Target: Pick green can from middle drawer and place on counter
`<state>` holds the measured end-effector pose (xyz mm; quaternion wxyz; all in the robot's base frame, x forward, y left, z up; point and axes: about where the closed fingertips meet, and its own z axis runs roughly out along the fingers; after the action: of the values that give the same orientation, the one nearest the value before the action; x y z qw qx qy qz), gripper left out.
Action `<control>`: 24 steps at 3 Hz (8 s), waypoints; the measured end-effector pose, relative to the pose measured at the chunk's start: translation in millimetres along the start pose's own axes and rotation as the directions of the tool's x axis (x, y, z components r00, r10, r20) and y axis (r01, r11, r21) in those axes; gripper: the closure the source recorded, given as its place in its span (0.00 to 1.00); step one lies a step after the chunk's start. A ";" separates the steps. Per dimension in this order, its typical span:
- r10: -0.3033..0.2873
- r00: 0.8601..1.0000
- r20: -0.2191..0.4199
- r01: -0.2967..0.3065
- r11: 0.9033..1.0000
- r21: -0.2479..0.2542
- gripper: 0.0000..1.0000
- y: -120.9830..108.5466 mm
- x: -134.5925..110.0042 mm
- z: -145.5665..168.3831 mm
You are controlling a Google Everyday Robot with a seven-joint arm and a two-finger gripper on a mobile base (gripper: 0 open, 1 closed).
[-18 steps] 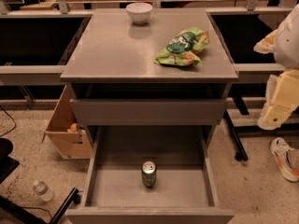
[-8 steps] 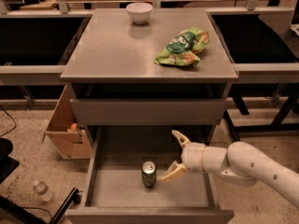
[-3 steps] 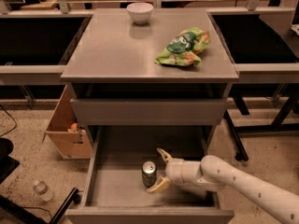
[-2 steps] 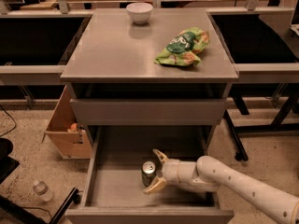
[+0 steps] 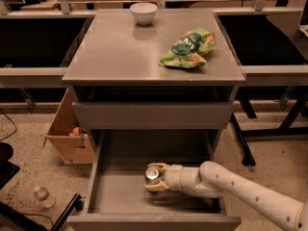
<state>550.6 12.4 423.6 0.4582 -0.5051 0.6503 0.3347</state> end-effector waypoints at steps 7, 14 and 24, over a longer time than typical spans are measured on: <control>-0.020 0.997 -0.079 0.005 0.981 -0.196 1.00 -32.9 -372.4 -149.8; 0.002 0.984 0.178 -0.048 0.966 0.255 1.00 -264.4 -540.6 -98.5; 0.091 0.989 0.116 -0.130 0.910 0.394 0.00 -286.3 -543.5 -138.5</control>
Offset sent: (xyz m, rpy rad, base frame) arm 0.0000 0.0000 0.0000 0.0000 0.0000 0.0000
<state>828.7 2.2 988.5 0.5626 -0.3464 0.7100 0.2439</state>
